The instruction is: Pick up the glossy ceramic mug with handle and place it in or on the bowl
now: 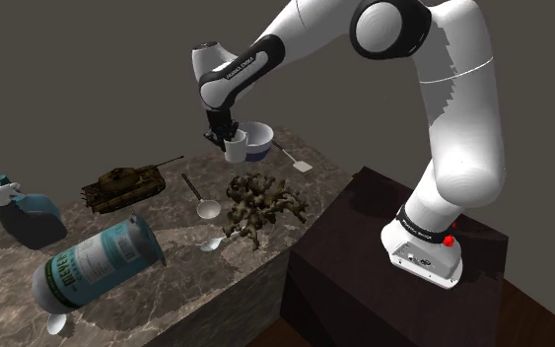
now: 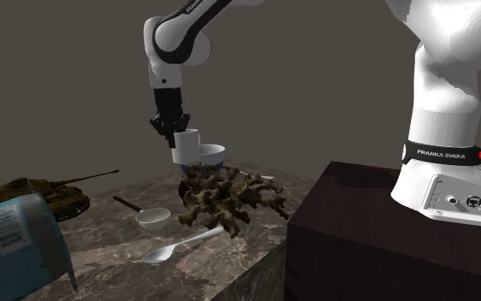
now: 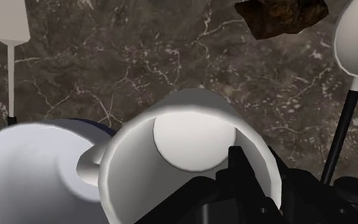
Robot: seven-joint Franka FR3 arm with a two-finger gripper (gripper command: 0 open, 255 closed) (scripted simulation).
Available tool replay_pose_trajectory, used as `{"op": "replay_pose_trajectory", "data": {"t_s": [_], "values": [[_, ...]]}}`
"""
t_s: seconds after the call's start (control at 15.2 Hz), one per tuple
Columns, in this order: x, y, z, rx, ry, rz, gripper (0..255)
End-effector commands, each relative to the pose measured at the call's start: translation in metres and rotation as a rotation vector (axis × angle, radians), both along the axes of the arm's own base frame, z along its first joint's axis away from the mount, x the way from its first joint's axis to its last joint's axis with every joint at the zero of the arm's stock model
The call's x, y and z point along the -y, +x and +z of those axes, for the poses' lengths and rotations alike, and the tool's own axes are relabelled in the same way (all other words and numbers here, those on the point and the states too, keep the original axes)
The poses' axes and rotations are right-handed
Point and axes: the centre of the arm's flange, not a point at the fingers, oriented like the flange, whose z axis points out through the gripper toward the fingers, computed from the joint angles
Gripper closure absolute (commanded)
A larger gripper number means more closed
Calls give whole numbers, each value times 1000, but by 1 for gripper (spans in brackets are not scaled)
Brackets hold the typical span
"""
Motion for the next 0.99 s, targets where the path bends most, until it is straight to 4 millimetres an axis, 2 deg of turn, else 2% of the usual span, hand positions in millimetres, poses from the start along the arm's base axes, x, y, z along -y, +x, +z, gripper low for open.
{"op": "replay_pose_trajectory", "data": {"t_s": [0.0, 0.86, 0.92], "values": [[0, -1, 11, 0, 0, 0, 255], [0, -2, 77, 0, 0, 0, 255], [12, 3, 79, 0, 0, 0, 255]]}}
